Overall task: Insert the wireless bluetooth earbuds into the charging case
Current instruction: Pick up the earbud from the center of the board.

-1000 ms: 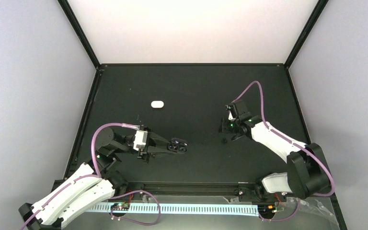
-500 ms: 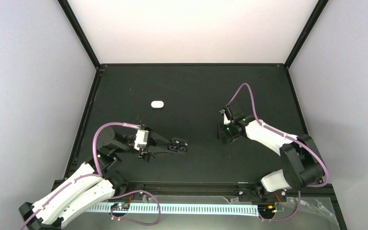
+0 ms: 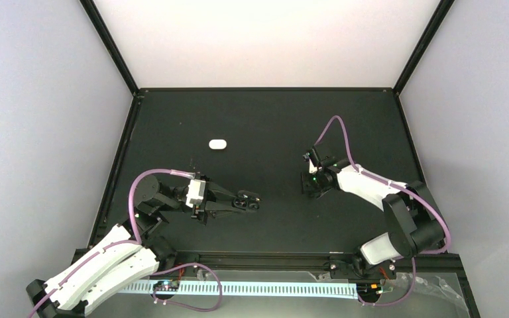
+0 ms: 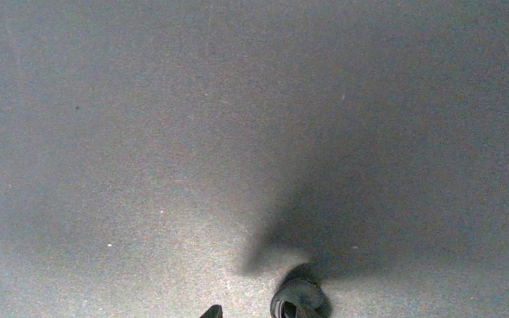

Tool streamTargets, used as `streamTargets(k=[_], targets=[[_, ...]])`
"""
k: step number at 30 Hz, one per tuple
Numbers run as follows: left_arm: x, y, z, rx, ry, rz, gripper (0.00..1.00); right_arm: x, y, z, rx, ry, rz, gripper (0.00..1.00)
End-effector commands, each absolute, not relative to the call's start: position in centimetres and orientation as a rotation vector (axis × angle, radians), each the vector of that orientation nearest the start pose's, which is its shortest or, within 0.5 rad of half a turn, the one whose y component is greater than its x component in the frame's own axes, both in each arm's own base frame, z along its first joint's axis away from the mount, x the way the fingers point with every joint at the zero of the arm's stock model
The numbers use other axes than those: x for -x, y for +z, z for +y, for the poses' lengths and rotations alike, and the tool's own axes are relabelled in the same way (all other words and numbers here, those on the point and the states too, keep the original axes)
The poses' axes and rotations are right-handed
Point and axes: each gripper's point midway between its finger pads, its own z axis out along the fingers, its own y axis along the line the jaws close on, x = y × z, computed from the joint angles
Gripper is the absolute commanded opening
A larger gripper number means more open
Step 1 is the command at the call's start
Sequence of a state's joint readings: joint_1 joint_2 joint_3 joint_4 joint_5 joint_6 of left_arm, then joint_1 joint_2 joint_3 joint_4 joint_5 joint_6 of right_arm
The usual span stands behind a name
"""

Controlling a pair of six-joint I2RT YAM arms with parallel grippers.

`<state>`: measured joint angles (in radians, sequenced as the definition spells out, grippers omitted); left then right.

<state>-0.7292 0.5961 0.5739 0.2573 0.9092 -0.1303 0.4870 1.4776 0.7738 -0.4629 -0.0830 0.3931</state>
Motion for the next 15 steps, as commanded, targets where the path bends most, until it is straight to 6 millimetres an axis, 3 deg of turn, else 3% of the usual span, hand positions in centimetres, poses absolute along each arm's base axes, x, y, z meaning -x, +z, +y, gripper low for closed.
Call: streamTargets(k=[1, 15], targets=[[-6.97, 37.65, -24.72, -1.186, -1.278, 0.963, 0.01, -28.02, 3.99, 15.75, 0.178, 0.288, 2.764, 0.27], [-6.94, 37.68, -24.69, -1.186, -1.279, 0.962, 0.02, -28.01, 4.43, 15.4, 0.173, 0.273, 2.745, 0.23]])
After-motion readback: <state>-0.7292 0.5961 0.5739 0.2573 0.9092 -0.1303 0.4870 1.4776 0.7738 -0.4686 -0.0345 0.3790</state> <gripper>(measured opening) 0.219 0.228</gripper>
